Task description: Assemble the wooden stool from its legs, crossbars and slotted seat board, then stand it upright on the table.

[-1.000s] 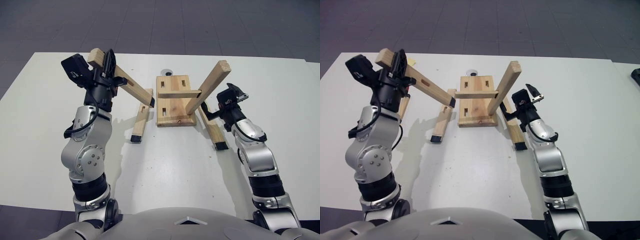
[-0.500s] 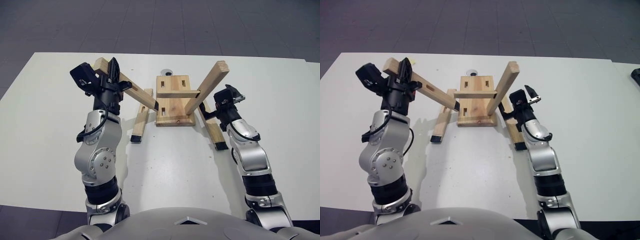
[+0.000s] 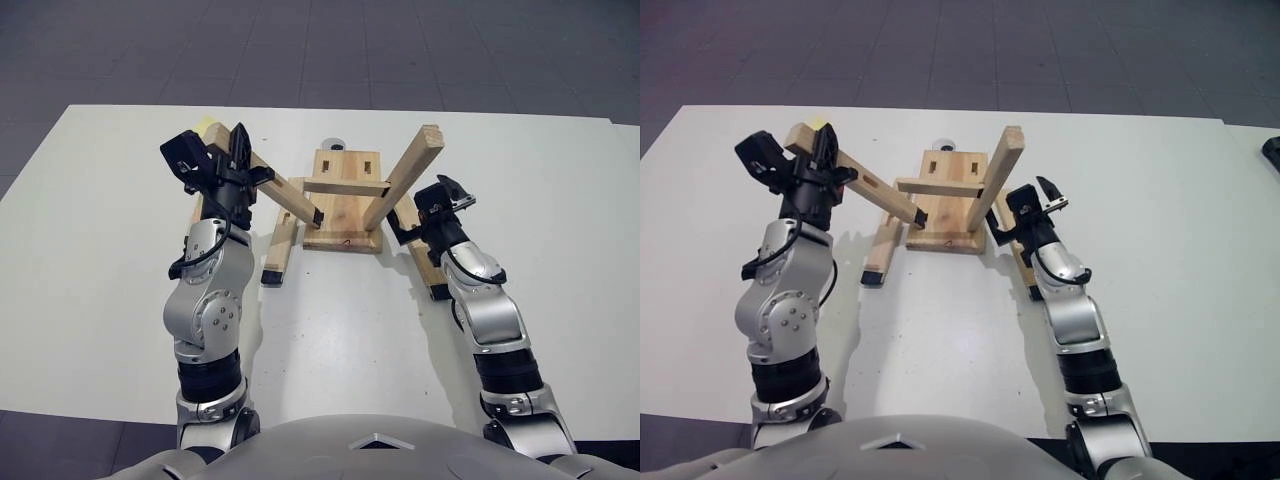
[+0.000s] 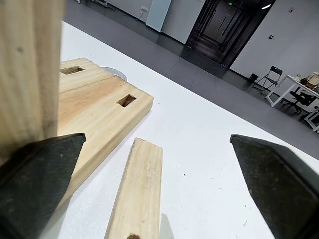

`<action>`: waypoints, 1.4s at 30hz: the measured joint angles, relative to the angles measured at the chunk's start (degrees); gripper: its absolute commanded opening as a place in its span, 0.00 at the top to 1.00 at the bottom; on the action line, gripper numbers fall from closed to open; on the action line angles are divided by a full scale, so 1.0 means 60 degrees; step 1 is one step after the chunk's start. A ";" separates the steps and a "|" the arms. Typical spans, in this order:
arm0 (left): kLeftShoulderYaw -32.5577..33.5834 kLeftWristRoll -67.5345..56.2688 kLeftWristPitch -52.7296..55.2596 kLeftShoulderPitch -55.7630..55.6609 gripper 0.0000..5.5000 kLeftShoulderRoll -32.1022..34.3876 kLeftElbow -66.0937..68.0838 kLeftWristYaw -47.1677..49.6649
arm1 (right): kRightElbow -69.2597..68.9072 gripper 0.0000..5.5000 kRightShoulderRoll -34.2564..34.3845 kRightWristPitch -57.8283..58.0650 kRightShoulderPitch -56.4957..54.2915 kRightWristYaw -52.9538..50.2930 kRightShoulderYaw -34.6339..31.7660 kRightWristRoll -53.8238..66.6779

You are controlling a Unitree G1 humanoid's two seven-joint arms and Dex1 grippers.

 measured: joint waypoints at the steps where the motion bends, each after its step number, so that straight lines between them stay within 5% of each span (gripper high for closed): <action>1: 0.0004 0.0005 -0.0116 0.0002 0.81 0.0000 0.0103 -0.0034 | 0.0029 0.02 0.0001 0.0000 0.0000 0.0007 0.0001 -0.0003; 9: 0.0033 -0.0145 -0.0338 -0.0009 0.81 0.0005 0.0586 -0.0263 | 0.0054 0.02 0.0008 -0.0034 -0.0005 -0.0002 -0.0005 -0.0055; 21: 0.0511 -0.1264 0.2385 0.0010 0.81 0.0720 -0.0815 -0.0328 | -0.0319 0.02 0.0302 0.0019 0.0723 -0.0593 -0.0176 -0.0196; 42: 0.1619 -0.1653 0.6139 -0.2729 0.81 0.0880 -0.0274 0.0328 | -0.0337 0.02 0.0818 0.0025 0.0812 -0.1112 -0.0164 -0.0366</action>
